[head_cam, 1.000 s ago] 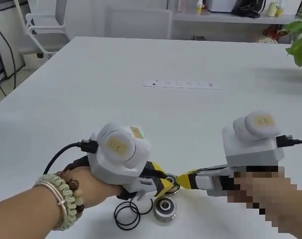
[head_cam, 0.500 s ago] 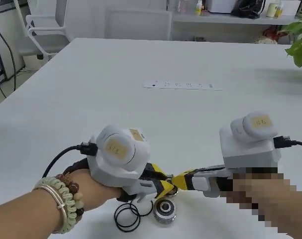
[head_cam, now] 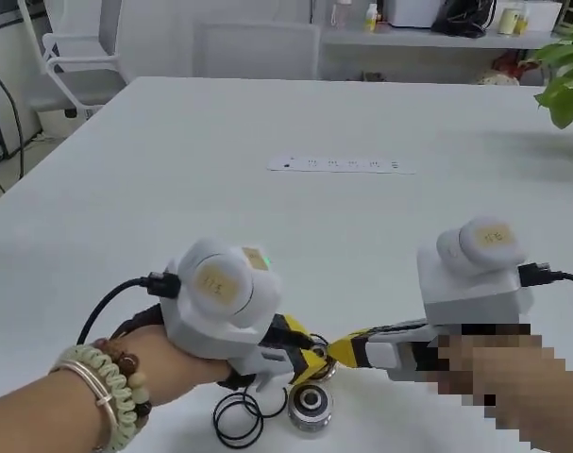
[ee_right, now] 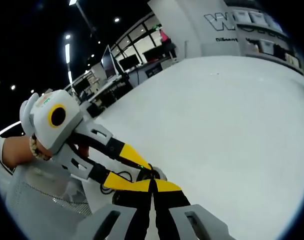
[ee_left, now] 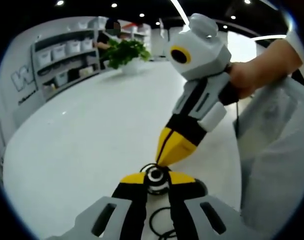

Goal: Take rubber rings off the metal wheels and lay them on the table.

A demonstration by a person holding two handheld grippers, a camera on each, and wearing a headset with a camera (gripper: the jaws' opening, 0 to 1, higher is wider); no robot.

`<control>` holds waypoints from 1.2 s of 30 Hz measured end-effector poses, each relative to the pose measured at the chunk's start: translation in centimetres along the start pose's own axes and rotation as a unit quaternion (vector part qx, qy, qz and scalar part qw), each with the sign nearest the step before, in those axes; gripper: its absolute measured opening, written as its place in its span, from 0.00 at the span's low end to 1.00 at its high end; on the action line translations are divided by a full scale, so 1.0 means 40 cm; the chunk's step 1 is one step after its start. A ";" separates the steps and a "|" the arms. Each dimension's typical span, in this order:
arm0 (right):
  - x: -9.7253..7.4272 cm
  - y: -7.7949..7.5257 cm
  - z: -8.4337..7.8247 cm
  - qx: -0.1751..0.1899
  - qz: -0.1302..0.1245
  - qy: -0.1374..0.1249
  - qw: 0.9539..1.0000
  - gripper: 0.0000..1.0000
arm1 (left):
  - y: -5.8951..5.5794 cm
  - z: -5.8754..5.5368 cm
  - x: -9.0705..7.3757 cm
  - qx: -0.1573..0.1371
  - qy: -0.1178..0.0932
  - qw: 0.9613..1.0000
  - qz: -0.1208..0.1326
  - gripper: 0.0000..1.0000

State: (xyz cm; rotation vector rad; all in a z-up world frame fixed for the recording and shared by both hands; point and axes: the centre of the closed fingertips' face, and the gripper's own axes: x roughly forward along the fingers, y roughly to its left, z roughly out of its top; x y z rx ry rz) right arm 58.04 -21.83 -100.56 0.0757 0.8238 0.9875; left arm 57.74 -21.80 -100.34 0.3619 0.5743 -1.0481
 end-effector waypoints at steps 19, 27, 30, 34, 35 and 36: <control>-0.028 0.003 0.038 0.013 0.000 -0.030 0.999 0.00 | 0.030 0.092 -0.159 -0.003 -0.028 0.999 -0.022 0.40; -0.040 0.011 0.059 0.025 0.010 -0.052 0.998 0.00 | 0.061 0.085 -0.276 -0.020 -0.049 0.998 0.023 0.47; -0.041 0.015 0.066 0.028 0.014 -0.056 0.998 0.00 | 0.062 0.070 -0.312 -0.017 -0.055 0.998 0.037 0.48; -0.042 0.029 0.073 0.029 0.020 -0.061 0.998 0.00 | 0.059 0.047 -0.354 -0.025 -0.061 0.996 0.058 0.50; -0.042 0.032 0.074 0.028 0.021 -0.061 0.998 0.00 | 0.057 0.042 -0.362 -0.026 -0.063 0.996 0.062 0.51; -0.042 0.036 0.075 0.028 0.023 -0.062 0.997 0.00 | 0.055 0.038 -0.368 -0.027 -0.063 0.996 0.065 0.52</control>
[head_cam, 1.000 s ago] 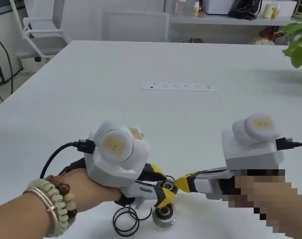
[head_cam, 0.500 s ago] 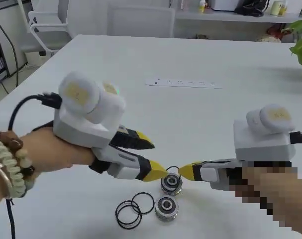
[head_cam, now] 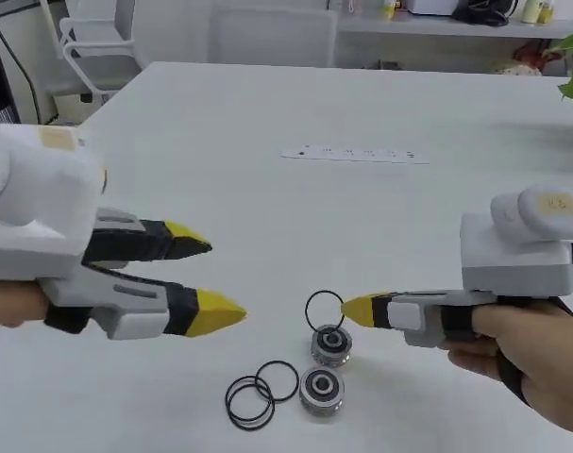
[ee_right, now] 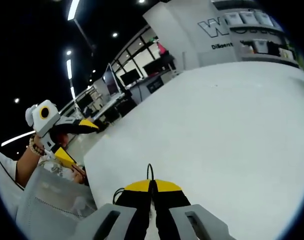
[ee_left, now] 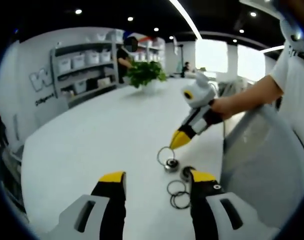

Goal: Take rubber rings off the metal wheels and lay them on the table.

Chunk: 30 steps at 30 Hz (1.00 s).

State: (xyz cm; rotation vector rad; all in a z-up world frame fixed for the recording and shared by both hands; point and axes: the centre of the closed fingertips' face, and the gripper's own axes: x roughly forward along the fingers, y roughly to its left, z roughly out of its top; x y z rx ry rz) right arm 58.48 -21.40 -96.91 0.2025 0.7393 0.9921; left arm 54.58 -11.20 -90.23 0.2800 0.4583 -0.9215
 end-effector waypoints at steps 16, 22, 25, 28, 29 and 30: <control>0.033 0.088 -0.033 -0.008 0.060 0.022 0.998 0.00 | -0.037 -0.082 -0.060 -0.022 -0.004 0.999 0.027 0.68; 0.052 0.135 -0.066 -0.034 0.085 0.046 0.995 0.00 | -0.023 -0.125 -0.069 -0.052 0.007 0.998 0.041 0.75; 0.061 0.135 -0.085 -0.042 0.091 0.060 0.993 0.00 | -0.024 -0.138 -0.070 -0.063 0.010 0.997 0.043 0.81; 0.069 0.145 -0.104 -0.051 0.097 0.074 0.991 0.00 | -0.027 -0.151 -0.071 -0.069 0.013 0.997 0.043 0.80; 0.072 0.147 -0.108 -0.054 0.097 0.076 0.991 0.00 | -0.028 -0.154 -0.071 -0.073 0.013 0.996 0.042 0.80; 0.075 0.152 -0.113 -0.059 0.100 0.079 0.990 0.00 | -0.029 -0.156 -0.071 -0.075 0.013 0.996 0.042 0.80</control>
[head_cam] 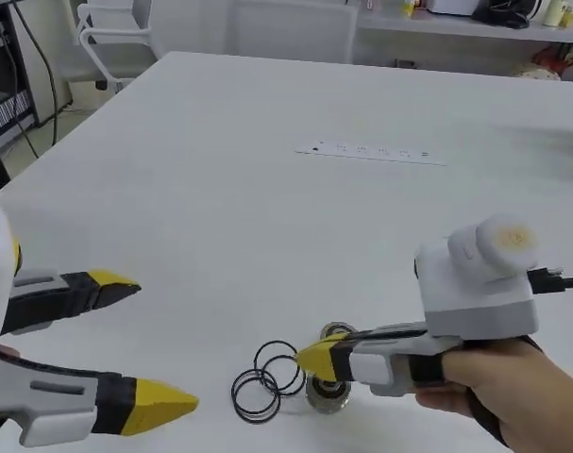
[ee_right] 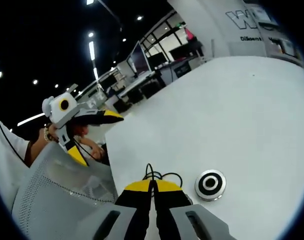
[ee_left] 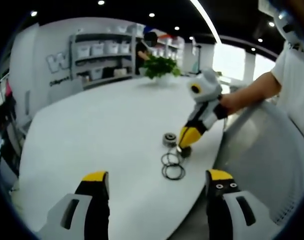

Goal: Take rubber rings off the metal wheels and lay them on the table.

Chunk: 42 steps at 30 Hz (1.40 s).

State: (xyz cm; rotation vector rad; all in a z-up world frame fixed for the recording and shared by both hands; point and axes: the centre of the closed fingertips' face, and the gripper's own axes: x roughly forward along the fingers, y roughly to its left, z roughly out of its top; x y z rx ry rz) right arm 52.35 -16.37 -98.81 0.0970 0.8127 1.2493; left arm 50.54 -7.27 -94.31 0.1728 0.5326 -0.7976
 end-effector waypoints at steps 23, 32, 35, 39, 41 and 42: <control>0.038 -0.025 -0.031 -0.102 -0.046 0.046 0.993 0.13 | -0.009 -0.025 -0.006 -0.024 0.001 1.000 0.005 0.79; 0.046 -0.009 -0.030 -0.103 -0.030 0.046 0.993 0.23 | -0.013 -0.026 -0.004 -0.024 0.002 1.000 0.004 0.79; 0.043 -0.015 -0.026 -0.103 -0.035 0.043 0.993 0.25 | -0.013 -0.027 -0.005 -0.026 0.002 1.000 0.005 0.78; 0.035 -0.023 -0.018 -0.108 -0.043 0.041 0.992 0.25 | -0.014 -0.030 -0.006 -0.027 0.003 1.000 0.004 0.78; 0.030 -0.024 -0.012 -0.108 -0.044 0.038 0.993 0.25 | -0.015 -0.033 -0.006 -0.027 0.004 1.000 0.004 0.78; 0.026 -0.025 -0.006 -0.107 -0.045 0.034 0.993 0.26 | -0.016 -0.034 -0.006 -0.026 0.005 1.000 0.003 0.78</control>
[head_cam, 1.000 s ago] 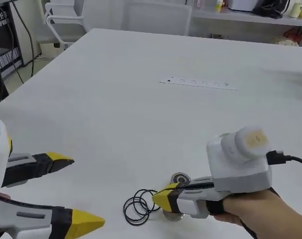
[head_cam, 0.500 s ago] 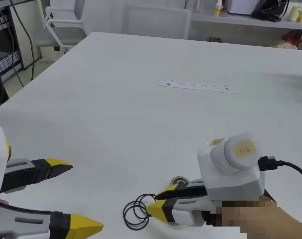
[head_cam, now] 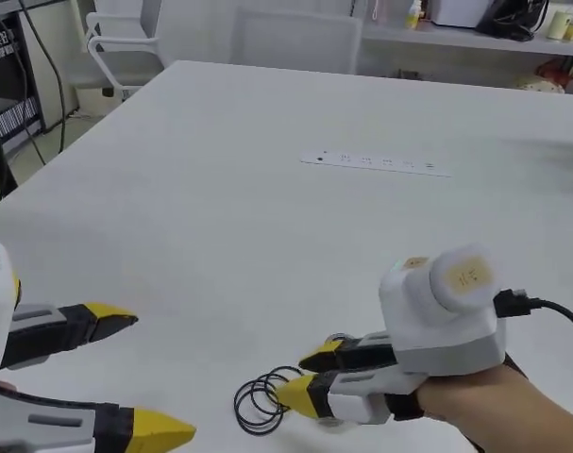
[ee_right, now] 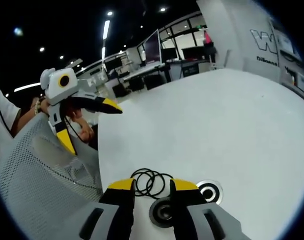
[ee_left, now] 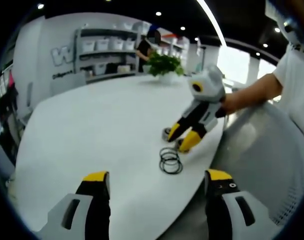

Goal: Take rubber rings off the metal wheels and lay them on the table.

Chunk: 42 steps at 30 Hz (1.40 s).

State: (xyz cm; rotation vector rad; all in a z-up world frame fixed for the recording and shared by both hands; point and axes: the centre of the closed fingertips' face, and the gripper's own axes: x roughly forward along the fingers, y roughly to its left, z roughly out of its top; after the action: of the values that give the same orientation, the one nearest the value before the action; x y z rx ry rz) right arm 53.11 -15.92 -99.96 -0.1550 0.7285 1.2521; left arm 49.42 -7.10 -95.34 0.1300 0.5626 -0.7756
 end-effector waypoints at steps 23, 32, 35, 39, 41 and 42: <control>-0.141 0.018 0.028 -0.090 0.001 0.011 0.996 0.61 | -0.002 -0.014 -0.004 -0.002 0.005 1.000 -0.009 0.80; -0.255 -0.017 0.015 -0.076 -0.036 -0.025 0.996 0.77 | 0.000 -0.008 -0.011 -0.006 -0.002 1.000 -0.002 0.81; -0.285 -0.033 0.000 -0.065 -0.051 -0.038 0.996 0.82 | 0.001 -0.007 -0.014 -0.011 -0.007 1.000 0.001 0.81; -0.316 -0.054 -0.027 -0.033 -0.070 -0.056 0.995 0.86 | 0.003 -0.011 -0.016 -0.012 -0.007 1.000 0.003 0.81; -0.329 -0.063 -0.041 -0.017 -0.079 -0.068 0.994 0.86 | 0.005 -0.013 -0.017 -0.015 -0.008 1.000 0.005 0.81; -0.333 -0.066 -0.046 -0.008 -0.082 -0.075 0.994 0.86 | 0.007 -0.014 -0.018 -0.017 -0.010 1.000 0.007 0.82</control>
State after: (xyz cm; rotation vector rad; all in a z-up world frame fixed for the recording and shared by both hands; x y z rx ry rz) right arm 53.07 -28.45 -94.39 -0.1289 0.5650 1.0998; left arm 48.96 -6.28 -95.45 0.0957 0.5557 -0.7534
